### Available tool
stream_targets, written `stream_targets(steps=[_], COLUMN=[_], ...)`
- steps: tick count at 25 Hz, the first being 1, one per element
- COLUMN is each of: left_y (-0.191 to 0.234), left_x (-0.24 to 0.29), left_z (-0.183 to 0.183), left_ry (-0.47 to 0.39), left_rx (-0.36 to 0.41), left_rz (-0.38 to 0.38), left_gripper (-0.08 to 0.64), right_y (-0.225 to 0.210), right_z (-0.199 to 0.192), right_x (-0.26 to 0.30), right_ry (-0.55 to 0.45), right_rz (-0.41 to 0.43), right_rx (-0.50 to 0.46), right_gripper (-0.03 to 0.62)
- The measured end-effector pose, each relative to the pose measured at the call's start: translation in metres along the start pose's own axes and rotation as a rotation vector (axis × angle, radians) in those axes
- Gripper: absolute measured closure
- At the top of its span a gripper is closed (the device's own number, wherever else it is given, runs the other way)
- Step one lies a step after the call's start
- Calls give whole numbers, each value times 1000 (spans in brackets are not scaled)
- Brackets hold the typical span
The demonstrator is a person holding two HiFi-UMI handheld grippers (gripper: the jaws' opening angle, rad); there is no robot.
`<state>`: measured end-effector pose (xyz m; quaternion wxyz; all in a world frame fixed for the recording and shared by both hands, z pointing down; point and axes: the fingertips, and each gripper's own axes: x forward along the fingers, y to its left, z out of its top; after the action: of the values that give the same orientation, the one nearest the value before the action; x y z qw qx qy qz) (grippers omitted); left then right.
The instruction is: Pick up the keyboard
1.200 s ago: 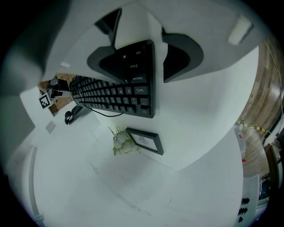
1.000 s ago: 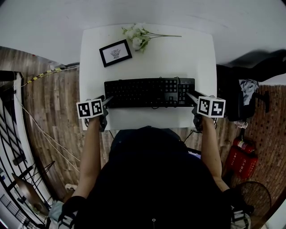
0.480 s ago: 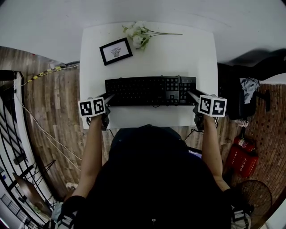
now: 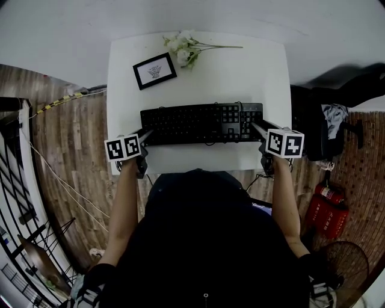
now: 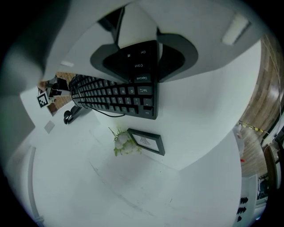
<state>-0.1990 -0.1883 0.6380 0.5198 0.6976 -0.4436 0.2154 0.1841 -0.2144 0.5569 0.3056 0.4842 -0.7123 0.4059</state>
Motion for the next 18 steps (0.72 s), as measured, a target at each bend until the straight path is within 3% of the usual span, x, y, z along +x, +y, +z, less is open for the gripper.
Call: stream_targets(steps=[8, 18], left_y=[-11, -53], left_x=[-28, -87], left_z=[18, 72], left_ry=[-86, -299], left_rx=[68, 218], left_rz=[22, 69], left_gripper=[346, 345], right_y=[9, 27], right_z=[9, 59], right_x=[-14, -66], right_ry=[-85, -312], right_rz=[33, 86], right_rx=[-15, -105], right_gripper=[399, 399])
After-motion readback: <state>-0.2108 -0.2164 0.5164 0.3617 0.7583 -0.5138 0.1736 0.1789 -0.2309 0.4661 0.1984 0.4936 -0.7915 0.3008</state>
